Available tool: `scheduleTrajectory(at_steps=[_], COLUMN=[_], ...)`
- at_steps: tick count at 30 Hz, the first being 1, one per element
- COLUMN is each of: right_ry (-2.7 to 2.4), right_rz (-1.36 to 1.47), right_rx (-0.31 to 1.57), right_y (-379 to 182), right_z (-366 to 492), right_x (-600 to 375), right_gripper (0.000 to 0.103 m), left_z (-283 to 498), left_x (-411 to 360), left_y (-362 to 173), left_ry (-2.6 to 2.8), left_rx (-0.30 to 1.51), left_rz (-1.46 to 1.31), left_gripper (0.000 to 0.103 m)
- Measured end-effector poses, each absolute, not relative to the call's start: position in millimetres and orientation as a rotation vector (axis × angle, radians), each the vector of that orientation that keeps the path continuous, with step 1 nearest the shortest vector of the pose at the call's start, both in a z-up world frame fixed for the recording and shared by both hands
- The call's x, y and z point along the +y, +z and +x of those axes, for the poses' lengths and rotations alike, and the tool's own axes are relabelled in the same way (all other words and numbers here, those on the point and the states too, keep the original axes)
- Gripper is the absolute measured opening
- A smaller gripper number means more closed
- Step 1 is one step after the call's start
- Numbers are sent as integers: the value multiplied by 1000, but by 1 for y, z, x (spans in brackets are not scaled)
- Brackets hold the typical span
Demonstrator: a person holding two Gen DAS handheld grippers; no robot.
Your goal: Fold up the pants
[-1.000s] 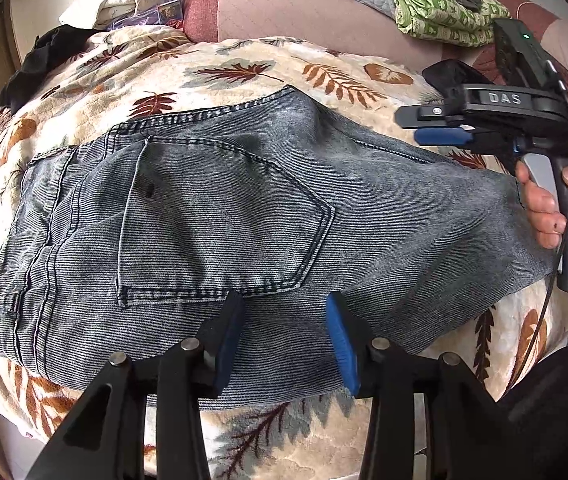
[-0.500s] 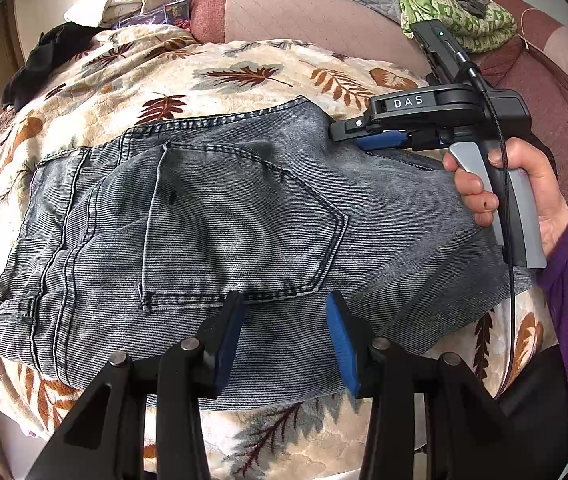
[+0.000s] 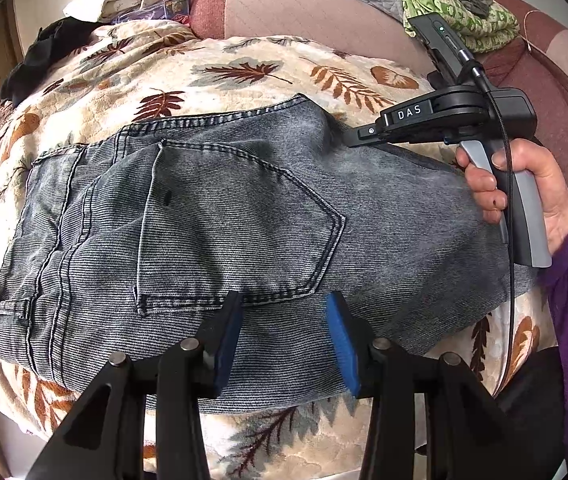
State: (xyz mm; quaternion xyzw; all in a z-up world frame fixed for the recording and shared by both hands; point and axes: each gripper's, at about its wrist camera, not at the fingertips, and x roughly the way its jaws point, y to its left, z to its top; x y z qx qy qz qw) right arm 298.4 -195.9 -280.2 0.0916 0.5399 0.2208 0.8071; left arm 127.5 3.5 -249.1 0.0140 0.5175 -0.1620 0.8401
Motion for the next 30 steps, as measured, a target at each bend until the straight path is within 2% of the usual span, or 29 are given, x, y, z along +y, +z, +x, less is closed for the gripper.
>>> scheduleTrajectory(at_steps=[6, 12, 15, 19, 26, 30], right_ry=[419, 342, 258, 252, 313, 319], right_rz=[196, 206, 160, 291, 243, 291], right_rx=[1055, 1041, 1032, 1073, 988, 1059], right_y=[-261, -269, -277, -285, -221, -228], right_z=[299, 308, 312, 313, 240, 197], right_x=[-197, -202, -204, -227, -265, -306], right_gripper=[1, 1, 0, 1, 1, 1], left_z=[134, 144, 145, 140, 121, 111], left_x=[1, -5, -10, -13, -17, -26], left_y=[-244, -248, -253, -254, -237, -234], left_ry=[-314, -278, -267, -255, -275, -279], left_rx=[1085, 1103, 1115, 1106, 1056, 1034], left_rz=[33, 42, 61, 103, 103, 132], left_gripper=[44, 45, 52, 53, 53, 55])
